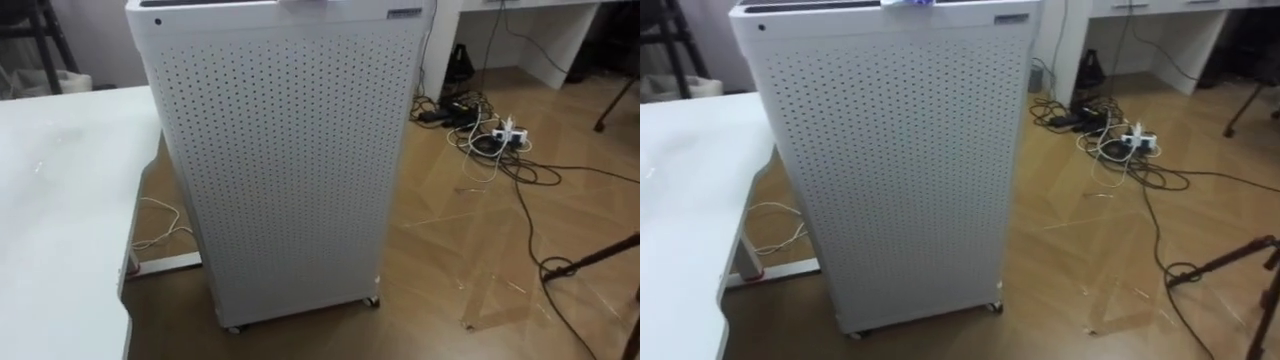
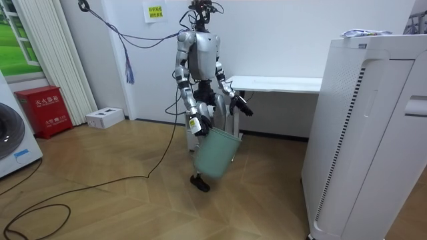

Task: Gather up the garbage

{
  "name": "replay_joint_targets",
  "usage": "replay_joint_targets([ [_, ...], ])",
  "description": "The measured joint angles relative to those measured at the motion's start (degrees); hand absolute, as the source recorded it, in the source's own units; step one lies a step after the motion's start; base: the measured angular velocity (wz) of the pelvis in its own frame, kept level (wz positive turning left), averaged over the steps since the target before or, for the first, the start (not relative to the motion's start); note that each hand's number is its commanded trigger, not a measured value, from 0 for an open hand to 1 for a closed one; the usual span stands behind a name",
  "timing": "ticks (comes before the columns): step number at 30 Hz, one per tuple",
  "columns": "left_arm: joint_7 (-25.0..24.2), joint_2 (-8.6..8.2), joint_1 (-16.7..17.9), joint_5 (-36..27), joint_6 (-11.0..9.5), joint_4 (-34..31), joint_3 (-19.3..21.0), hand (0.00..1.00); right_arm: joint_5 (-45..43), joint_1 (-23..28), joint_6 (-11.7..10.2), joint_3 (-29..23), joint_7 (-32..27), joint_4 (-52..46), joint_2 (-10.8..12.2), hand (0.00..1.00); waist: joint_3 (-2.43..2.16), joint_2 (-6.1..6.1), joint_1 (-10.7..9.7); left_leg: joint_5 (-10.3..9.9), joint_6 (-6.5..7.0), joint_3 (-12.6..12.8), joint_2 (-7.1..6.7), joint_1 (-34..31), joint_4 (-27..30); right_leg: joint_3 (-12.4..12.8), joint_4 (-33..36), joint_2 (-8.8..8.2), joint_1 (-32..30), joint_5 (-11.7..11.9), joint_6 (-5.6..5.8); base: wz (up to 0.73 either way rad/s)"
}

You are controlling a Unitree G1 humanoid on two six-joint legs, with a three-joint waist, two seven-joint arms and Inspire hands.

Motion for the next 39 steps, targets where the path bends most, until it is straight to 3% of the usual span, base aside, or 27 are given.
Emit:
replay_joint_targets([
  [3, -0.51, -0.58, 0.72, -0.12, 0.83, 0.57, 1.82, 0.0, 0.07, -0.57, -0.01, -0.61, -0.03, 0.05, -0.01, 1.0, 0.06, 0.2, 0.99, -0.5, 0.32, -0.96, -0.04, -0.06, 0.1, -1.9, 3.65, -0.14, -2.68, 0.4, -0.03, -0.4],
  [4, -0.72, -0.67, 1.26, -0.23, 0.89, 1.08, 2.38, 0.0, -0.3, -1.33, -0.06, -0.85, -0.15, 0.49, -0.02, 1.0, 0.34, 1.18, 0.97, -0.89, 0.79, -3.5, -0.12, 0.03, 0.19, -1.81, 6.61, 0.16, -5.07, 0.03, 0.17, -0.52],
  [5, -0.79, -0.65, 1.33, -0.31, 0.95, 1.8, 2.49, 0.0, -0.52, -1.69, -0.11, -1.09, -0.18, 0.81, 0.0, 1.0, 0.33, 1.47, 1.0, -0.93, 0.83, -4.99, -0.01, 0.13, 0.12, -1.21, 6.27, 0.93, -6.02, -0.07, 0.09, -0.39],
  [6, -0.82, -0.38, 1.38, -0.31, 1.21, 3.36, 2.64, 0.0, -0.59, -2.0, -0.22, -1.22, -0.32, 0.84, 0.02, 1.0, 0.28, 2.01, 0.96, -0.65, 0.25, -7.59, 0.44, 0.48, -0.31, -0.77, 2.59, 2.84, -7.33, 0.28, -0.52, -0.07],
  [8, -0.88, 0.31, 1.68, -0.29, 1.68, 5.1, 4.13, 0.0, -0.17, -1.83, -0.5, -1.23, -0.65, 0.82, 0.39, 1.0, 0.47, 1.84, -0.16, -0.92, -0.42, -10.39, 0.45, 1.42, -0.79, 0.39, -5.3, 3.9, -7.87, 3.24, -0.76, 0.36],
  [9, -0.77, 0.76, 2.24, -0.24, 2.14, 5.33, 4.89, 0.0, 0.73, -1.55, -0.54, -1.3, -1.03, 0.81, 0.64, 1.0, 0.4, 1.0, -0.9, -1.65, -1.0, -11.79, 0.13, 1.88, -0.53, 0.56, -8.93, 3.37, -7.78, 6.37, -1.12, 0.73],
  [10, -0.7, 1.01, 3.25, -0.27, 2.38, 5.45, 5.0, 0.0, 1.13, -1.25, -0.54, -1.25, -1.9, 0.85, 0.64, 1.0, -0.27, 0.52, -1.29, -2.77, -1.68, -12.98, 0.26, 2.12, 0.27, -0.43, -8.76, 3.02, -7.03, 8.55, -2.21, 0.72],
  [11, -0.67, 1.03, 3.58, -0.34, 2.53, 5.43, 5.0, 0.0, 1.08, -1.25, -0.56, -1.31, -2.22, 0.84, 0.55, 1.0, -0.55, 0.44, -1.27, -3.22, -2.13, -13.31, 0.53, 2.18, 0.89, -1.07, -8.04, 3.12, -6.79, 8.74, -2.52, 0.62],
  [12, -0.67, 1.08, 3.92, -0.47, 2.98, 5.41, 5.01, 0.0, 0.89, -1.23, -0.85, -1.6, -2.53, 0.87, 0.45, 1.0, -0.43, 0.95, -0.99, -4.62, -3.23, -13.24, 1.25, 2.2, 2.15, -2.06, -6.86, 3.56, -6.42, 9.28, -3.37, 0.46],
  [13, -0.71, 1.02, 4.05, -0.89, 3.55, 5.41, 5.22, 0.0, 0.05, -1.15, -0.97, -2.34, -2.53, 0.99, 0.46, 1.0, -0.13, 1.64, -0.29, -5.48, -4.31, -12.77, 2.65, 2.87, 2.62, -2.55, -5.61, 4.54, -5.88, 8.69, -4.04, 0.4],
  [14, -0.72, 0.99, 4.25, -0.94, 3.6, 5.4, 5.52, 0.0, -0.33, -1.09, -0.97, -2.61, -2.52, 0.94, 0.45, 1.0, -0.13, 2.03, 0.01, -5.81, -4.85, -12.42, 3.36, 3.14, 2.61, -2.97, -4.77, 4.93, -5.73, 8.14, -4.65, 0.29],
  [16, -0.8, 0.91, 4.77, -0.91, 4.67, 5.4, 7.54, 0.0, -1.6, -1.14, -0.96, -2.91, -2.04, 0.28, 0.36, 1.0, 0.02, 2.61, 0.53, -6.52, -6.11, -12.36, 4.89, 4.45, 2.96, -4.45, -0.52, 5.37, -5.91, 4.04, -5.54, 0.2],
  [20, -0.79, 0.99, 4.92, -1.42, 5.71, 5.39, 9.1, 0.0, -4.46, -1.5, -0.95, -2.49, -0.5, -0.08, 0.7, 1.0, 0.32, 2.22, 1.48, -7.33, -7.57, -12.06, 6.5, 4.5, 10.35, -4.6, 4.63, 5.89, -5.01, -2.04, -7.01, -0.04],
  [22, -0.77, 0.82, 4.69, -2.42, 6.06, 4.72, 9.04, 0.0, -4.57, -2.01, -0.96, -1.31, 0.78, -0.12, 0.73, 1.0, 0.61, 2.27, 1.37, -6.3, -9.17, -11.79, 8.83, 1.52, 20.94, -4.67, 5.65, 7.22, -2.97, -4.65, -8.07, -0.11],
  [23, -0.68, 0.78, 4.67, -2.44, 6.04, 4.28, 9.07, 0.0, -4.6, -2.1, -0.95, -1.08, 0.86, -0.12, 0.74, 1.0, 0.67, 2.32, 1.53, -5.56, -9.32, -11.79, 9.49, 0.58, 23.9, -4.56, 5.73, 7.73, -2.44, -5.19, -8.35, -0.15],
  [25, -0.22, 0.82, 4.46, -2.22, 6.05, 2.92, 9.94, 0.0, -5.41, -2.64, -0.97, -0.61, 1.74, -0.17, 0.85, 1.0, 0.6, 1.91, 1.44, -1.42, -9.49, -12.07, 10.63, -2.06, 31.01, -4.05, 5.46, 8.48, -0.57, -6.46, -9.35, -0.11],
  [27, 0.03, 0.71, 3.91, -2.18, 5.84, 1.79, 10.18, 0.0, -5.57, -2.76, -0.99, -0.62, 2.13, -0.05, 0.76, 1.0, 0.86, 1.29, 1.05, -2.33, -9.21, -12.53, 10.05, -4.62, 31.21, -4.0, 4.62, 8.11, 0.45, -6.81, -9.51, 0.2],
  [28, 0.49, 0.58, 3.08, -2.23, 5.45, 1.51, 10.15, 0.0, -5.55, -2.75, -0.99, -0.61, 1.91, -0.07, 0.81, 1.0, 1.24, 0.7, 1.02, -3.56, -9.45, -12.14, 9.22, -6.59, 29.52, -3.62, 3.57, 7.73, 1.28, -6.82, -9.51, 0.21],
  [30, 1.43, 0.4, 2.74, -2.14, 5.35, 0.79, 10.13, 0.0, -5.44, -2.75, -0.99, -0.59, 1.62, 0.02, 0.93, 1.0, 1.4, 0.37, 1.15, -3.83, -9.24, -11.94, 8.83, -8.71, 24.32, -3.66, 2.04, 7.69, 2.71, -6.78, -9.46, 0.04],
  [32, 2.48, 0.28, 3.04, -1.18, 5.3, -0.53, 10.14, 0.0, -5.43, -2.72, -0.99, -0.58, 1.45, 0.24, 0.7, 1.0, 1.25, 0.41, 1.36, -2.93, -9.94, -11.92, 8.78, -9.64, 16.33, -3.86, 1.45, 7.7, 3.61, -6.94, -9.16, -0.02],
  [33, 3.17, 0.2, 3.11, -0.03, 5.29, -0.93, 10.21, 0.0, -5.55, -2.74, -1.01, -0.59, 1.14, 0.18, 0.57, 1.0, 1.2, 0.27, 1.45, -1.58, -9.66, -11.55, 8.35, -10.37, 13.58, -4.17, 1.54, 7.47, 3.93, -7.26, -8.62, 0.0],
  [34, 4.11, 0.14, 3.83, 1.05, 5.33, -2.12, 10.21, 0.0, -5.92, -2.59, -1.06, -0.56, 0.97, 0.06, 0.61, 1.0, 0.57, -0.24, 1.46, -0.74, -9.37, -11.8, 7.6, -9.75, 12.62, -4.62, 1.43, 6.78, 4.37, -7.33, -8.42, 0.11],
  [39, 7.77, 0.07, 4.44, 7.18, 4.12, -9.8, 10.07, 0.0, -6.67, -2.21, -2.68, -0.68, 0.03, 0.44, -0.18, 1.0, 0.38, 0.05, 1.3, -0.14, -8.5, -13.03, 4.94, -7.47, 9.6, -4.89, -1.59, 5.64, 6.65, -6.69, -7.1, 0.22],
])
